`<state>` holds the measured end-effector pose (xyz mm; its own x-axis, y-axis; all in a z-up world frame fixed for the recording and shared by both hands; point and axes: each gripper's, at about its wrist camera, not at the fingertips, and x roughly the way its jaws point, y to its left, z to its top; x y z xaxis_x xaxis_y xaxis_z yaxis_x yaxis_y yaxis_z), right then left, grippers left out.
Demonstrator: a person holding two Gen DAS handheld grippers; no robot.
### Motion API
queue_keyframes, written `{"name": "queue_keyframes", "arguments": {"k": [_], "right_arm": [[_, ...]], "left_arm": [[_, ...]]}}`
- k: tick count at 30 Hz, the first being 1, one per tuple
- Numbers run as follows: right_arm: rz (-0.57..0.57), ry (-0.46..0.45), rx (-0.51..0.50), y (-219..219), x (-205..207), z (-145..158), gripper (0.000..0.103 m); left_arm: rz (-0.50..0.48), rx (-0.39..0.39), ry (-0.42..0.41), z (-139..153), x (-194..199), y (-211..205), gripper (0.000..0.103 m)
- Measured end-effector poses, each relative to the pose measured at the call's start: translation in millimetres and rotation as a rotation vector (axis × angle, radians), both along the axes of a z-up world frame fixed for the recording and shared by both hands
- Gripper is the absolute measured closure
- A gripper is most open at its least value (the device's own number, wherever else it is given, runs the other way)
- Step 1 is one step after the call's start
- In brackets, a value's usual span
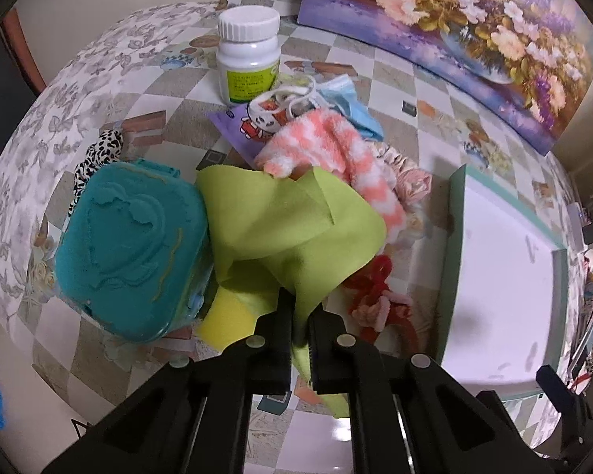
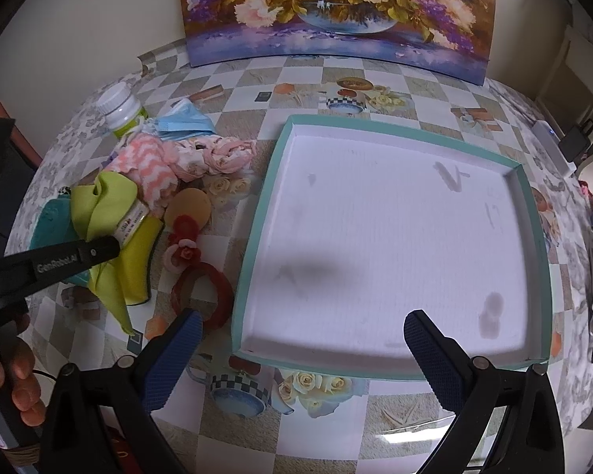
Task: Organize soft objects
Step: 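Lift the green cloth with the left gripper while the right gripper reaches the red tape roll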
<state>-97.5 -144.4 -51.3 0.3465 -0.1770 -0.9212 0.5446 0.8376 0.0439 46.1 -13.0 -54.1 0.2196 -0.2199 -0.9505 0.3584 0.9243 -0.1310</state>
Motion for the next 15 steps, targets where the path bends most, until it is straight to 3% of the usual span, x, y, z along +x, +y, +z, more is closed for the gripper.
{"name": "queue_keyframes", "arguments": {"k": [15], "right_arm": [[0.059, -0.101, 0.018, 8.2, 3.4, 12.6, 0.000]], "left_arm": [[0.036, -0.182, -0.097, 51.8, -11.5, 23.7, 0.097]]}}
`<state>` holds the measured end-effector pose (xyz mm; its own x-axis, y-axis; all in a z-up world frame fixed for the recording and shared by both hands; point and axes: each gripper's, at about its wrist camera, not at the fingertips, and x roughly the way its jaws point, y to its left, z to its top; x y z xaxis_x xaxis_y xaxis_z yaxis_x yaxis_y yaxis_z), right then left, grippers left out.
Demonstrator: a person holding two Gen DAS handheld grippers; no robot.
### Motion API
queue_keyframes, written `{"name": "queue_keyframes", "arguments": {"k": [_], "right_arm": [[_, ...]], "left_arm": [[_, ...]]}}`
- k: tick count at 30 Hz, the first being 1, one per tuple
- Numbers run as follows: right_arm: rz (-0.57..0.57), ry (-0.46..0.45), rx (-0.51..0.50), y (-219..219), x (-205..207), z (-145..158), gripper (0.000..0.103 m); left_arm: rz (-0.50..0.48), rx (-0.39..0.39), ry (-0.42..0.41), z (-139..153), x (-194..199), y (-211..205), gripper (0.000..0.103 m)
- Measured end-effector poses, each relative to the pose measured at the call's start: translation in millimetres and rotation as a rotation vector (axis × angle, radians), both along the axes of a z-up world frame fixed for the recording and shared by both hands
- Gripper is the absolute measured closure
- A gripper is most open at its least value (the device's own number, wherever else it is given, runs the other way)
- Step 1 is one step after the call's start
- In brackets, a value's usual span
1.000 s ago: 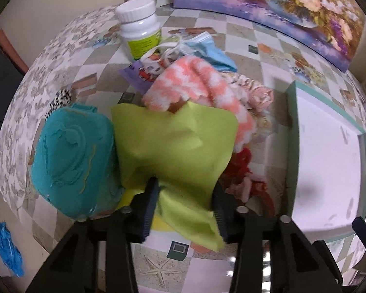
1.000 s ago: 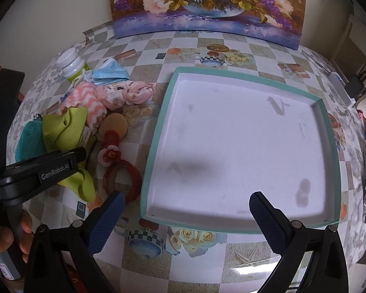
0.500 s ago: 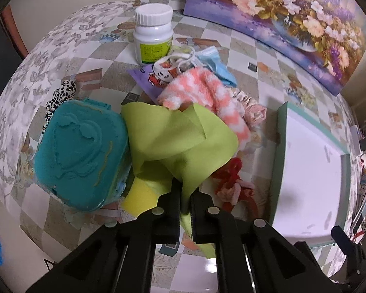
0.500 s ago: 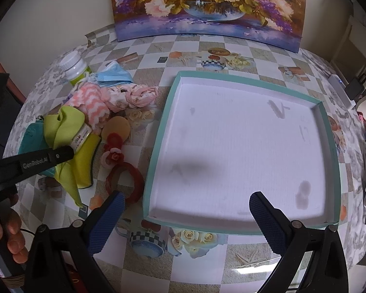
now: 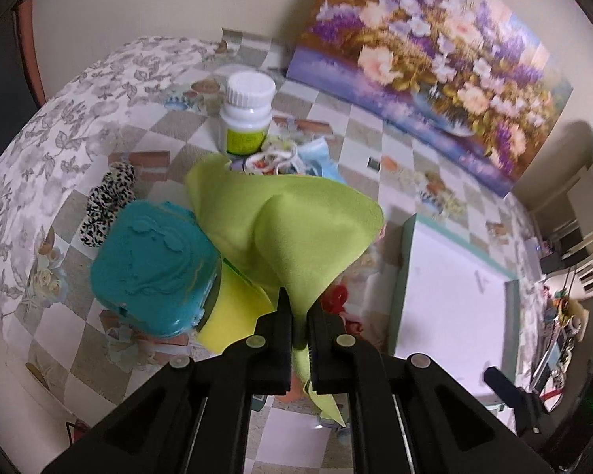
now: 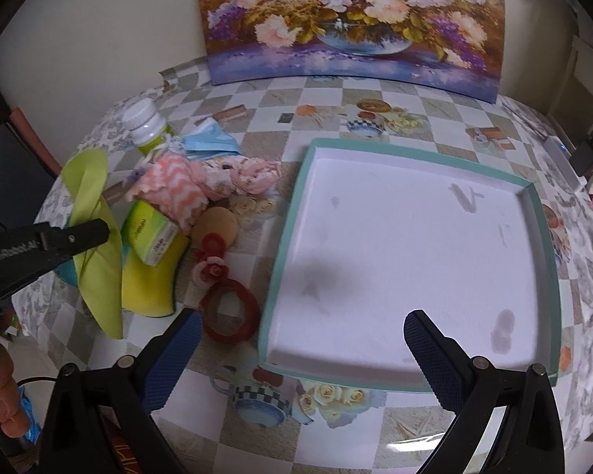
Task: Organize soft objects
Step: 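Lift the green cloth with the left gripper while the right gripper reaches the red tape roll, then close the right gripper on the red tape roll while the left gripper holds the cloth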
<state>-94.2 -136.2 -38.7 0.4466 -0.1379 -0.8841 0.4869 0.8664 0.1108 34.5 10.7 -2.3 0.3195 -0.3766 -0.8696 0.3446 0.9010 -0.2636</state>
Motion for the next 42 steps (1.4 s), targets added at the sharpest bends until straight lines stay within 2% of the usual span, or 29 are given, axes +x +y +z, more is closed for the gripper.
{"name": "queue_keyframes", "arguments": {"k": [3, 8, 13, 21, 27, 36, 41, 42], "right_arm": [[0.037, -0.009, 0.036, 2.2, 5.9, -2.5, 0.000], [0.124, 0.027, 0.060, 12.4, 24.1, -15.6, 0.000], [0.225, 0.055, 0.070, 25.6, 41.5, -28.6, 0.012], [0.328, 0.070, 0.044, 41.4, 59.3, -39.0, 0.021], [0.358, 0.140, 0.009, 46.2, 73.9, -51.4, 0.024], [0.391, 0.189, -0.014, 49.2, 83.6, -63.9, 0.027], [0.425, 0.223, -0.022, 56.9, 81.2, -68.5, 0.038], [0.431, 0.237, -0.034, 57.5, 80.6, -71.4, 0.043]], "left_arm": [[0.018, -0.007, -0.031, 8.7, -1.5, 6.7, 0.097], [0.043, 0.001, -0.048, 13.9, -1.1, 15.2, 0.097], [0.053, 0.022, -0.041, 11.8, 0.9, 19.1, 0.097], [0.055, 0.043, -0.008, 5.1, 2.9, 19.4, 0.097], [0.056, 0.048, 0.007, 2.3, 2.7, 19.2, 0.097], [0.053, 0.054, 0.020, 0.1, 3.7, 18.9, 0.097], [0.052, 0.058, 0.026, -1.7, 4.4, 19.5, 0.097], [0.051, 0.060, 0.027, -2.3, 4.3, 19.3, 0.097]]}}
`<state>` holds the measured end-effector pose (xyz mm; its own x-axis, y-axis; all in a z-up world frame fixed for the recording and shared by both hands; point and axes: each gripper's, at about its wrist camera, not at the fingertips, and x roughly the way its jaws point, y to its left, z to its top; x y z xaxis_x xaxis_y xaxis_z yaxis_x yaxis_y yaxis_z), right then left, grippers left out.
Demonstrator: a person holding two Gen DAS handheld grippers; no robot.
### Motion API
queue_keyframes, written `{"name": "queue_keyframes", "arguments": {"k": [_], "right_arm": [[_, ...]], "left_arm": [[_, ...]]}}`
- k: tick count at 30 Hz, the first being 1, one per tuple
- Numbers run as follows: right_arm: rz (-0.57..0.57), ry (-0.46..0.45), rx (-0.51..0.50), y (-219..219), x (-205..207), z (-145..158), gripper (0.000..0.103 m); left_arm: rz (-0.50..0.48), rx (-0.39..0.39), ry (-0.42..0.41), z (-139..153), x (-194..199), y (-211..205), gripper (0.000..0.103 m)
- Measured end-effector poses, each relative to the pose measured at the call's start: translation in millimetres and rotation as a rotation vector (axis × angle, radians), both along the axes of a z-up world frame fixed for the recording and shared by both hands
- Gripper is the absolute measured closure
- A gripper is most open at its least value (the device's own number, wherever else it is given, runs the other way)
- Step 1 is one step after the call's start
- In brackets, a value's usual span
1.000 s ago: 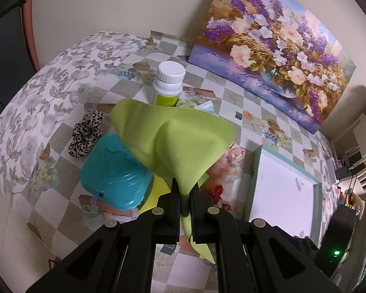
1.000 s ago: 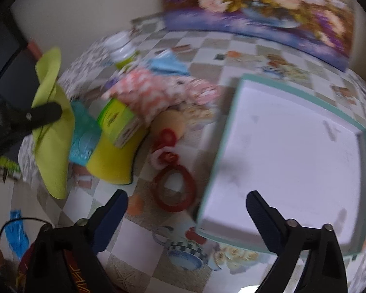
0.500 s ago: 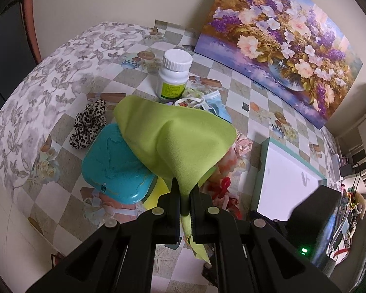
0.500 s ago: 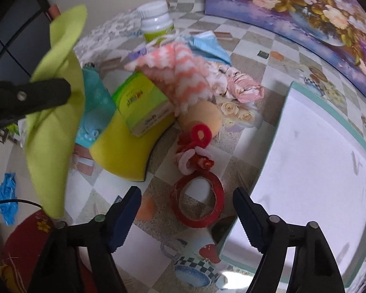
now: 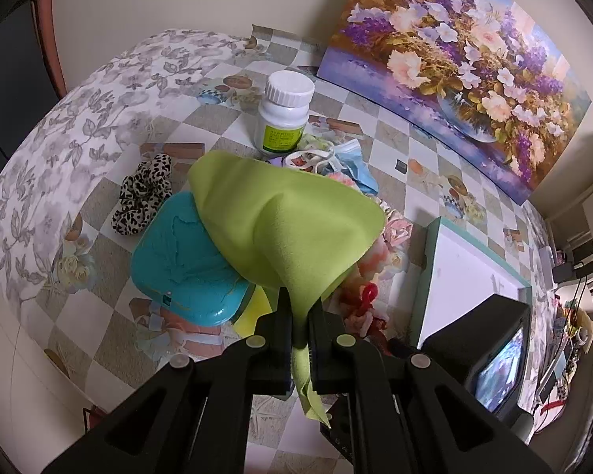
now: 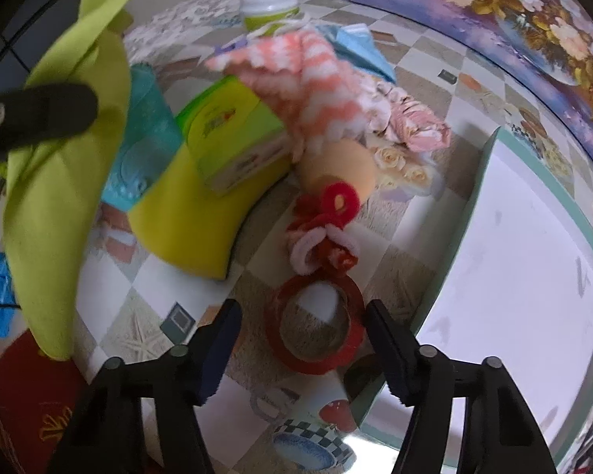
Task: Organize soft objects
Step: 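Close the right gripper on the red tape roll while the left gripper holds the cloth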
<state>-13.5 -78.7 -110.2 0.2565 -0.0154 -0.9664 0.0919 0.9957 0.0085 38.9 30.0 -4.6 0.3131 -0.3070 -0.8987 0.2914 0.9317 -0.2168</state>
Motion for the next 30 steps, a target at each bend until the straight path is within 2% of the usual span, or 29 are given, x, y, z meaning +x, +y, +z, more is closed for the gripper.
{"name": "queue_keyframes", "arguments": {"k": [1, 6, 10, 22, 30], "right_arm": [[0.007, 0.008, -0.010, 1.8, -0.3, -2.1, 0.047], [0.012, 0.007, -0.018, 4.6, -1.1, -1.3, 0.047], [-0.001, -0.012, 0.013, 1.2, -6.0, 9.0, 0.048], [-0.135, -0.153, 0.095, -31.6, -31.1, 59.5, 0.048], [-0.268, -0.189, 0.066, -56.4, -41.7, 74.2, 0.048]], "left_arm": [[-0.001, 0.002, 0.001, -0.6, 0.1, -0.3, 0.097], [-0.004, 0.009, 0.011, -2.7, 0.8, -1.3, 0.097], [-0.004, 0.007, 0.007, -2.3, 0.6, -1.2, 0.097], [-0.021, -0.017, -0.049, 10.8, -3.5, -4.5, 0.097], [-0.046, -0.038, -0.087, 17.8, -8.5, -10.6, 0.097]]}}
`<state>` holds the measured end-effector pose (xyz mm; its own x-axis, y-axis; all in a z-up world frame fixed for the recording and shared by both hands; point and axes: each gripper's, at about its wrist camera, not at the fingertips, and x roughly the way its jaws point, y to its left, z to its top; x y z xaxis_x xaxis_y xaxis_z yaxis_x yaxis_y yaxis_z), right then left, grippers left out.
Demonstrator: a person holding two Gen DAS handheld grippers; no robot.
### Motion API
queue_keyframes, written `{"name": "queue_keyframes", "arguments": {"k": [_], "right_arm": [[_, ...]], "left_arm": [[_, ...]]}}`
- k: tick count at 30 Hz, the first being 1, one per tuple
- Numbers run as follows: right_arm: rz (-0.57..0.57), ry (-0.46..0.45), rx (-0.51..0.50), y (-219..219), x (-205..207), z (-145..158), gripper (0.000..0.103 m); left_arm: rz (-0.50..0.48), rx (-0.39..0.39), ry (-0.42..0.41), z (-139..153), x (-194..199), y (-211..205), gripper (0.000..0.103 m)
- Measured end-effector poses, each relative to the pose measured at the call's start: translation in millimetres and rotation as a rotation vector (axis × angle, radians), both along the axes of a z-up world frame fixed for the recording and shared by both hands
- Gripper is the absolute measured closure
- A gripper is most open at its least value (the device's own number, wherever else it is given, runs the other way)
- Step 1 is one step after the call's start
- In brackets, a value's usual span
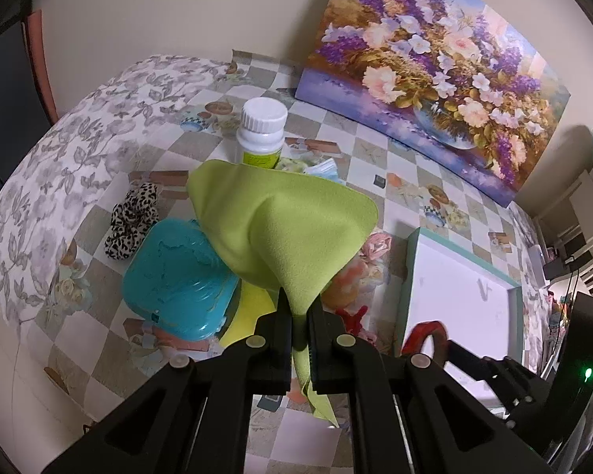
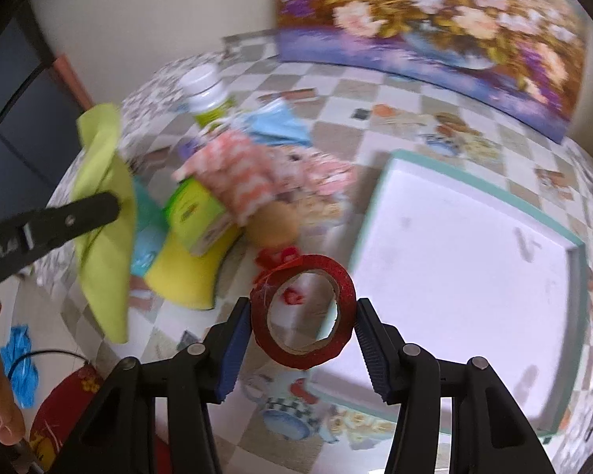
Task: Organize soft objects
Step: 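Close the right gripper on the red tape roll while the left gripper holds the cloth, then carry cloth and tape roll into the white tray and open both grippers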
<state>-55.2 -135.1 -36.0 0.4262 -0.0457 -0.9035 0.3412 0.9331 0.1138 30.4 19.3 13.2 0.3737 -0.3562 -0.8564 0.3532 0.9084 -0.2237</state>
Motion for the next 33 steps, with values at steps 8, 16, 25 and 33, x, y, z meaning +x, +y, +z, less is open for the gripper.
{"name": "queue_keyframes", "arguments": {"k": [8, 16, 25, 33], "right_arm": [[-0.249, 0.054, -0.036, -62.3, -25.9, 0.6, 0.048], [-0.479, 0.105, -0.075, -126.4, -64.2, -7.7, 0.048], [-0.601, 0.116, -0.016, -164.4, -88.6, -20.2, 0.048], [-0.681, 0.126, -0.019, -188.5, -110.7, -25.2, 0.048]], "left_arm": [[-0.065, 0.019, -0.009, 2.9, -9.1, -24.7, 0.097], [-0.196, 0.036, -0.033, 23.0, -26.2, -78.8, 0.097], [-0.354, 0.054, -0.041, 14.8, -48.6, -153.7, 0.097], [-0.455, 0.085, 0.016, -32.0, -67.7, -206.3, 0.096]]}}
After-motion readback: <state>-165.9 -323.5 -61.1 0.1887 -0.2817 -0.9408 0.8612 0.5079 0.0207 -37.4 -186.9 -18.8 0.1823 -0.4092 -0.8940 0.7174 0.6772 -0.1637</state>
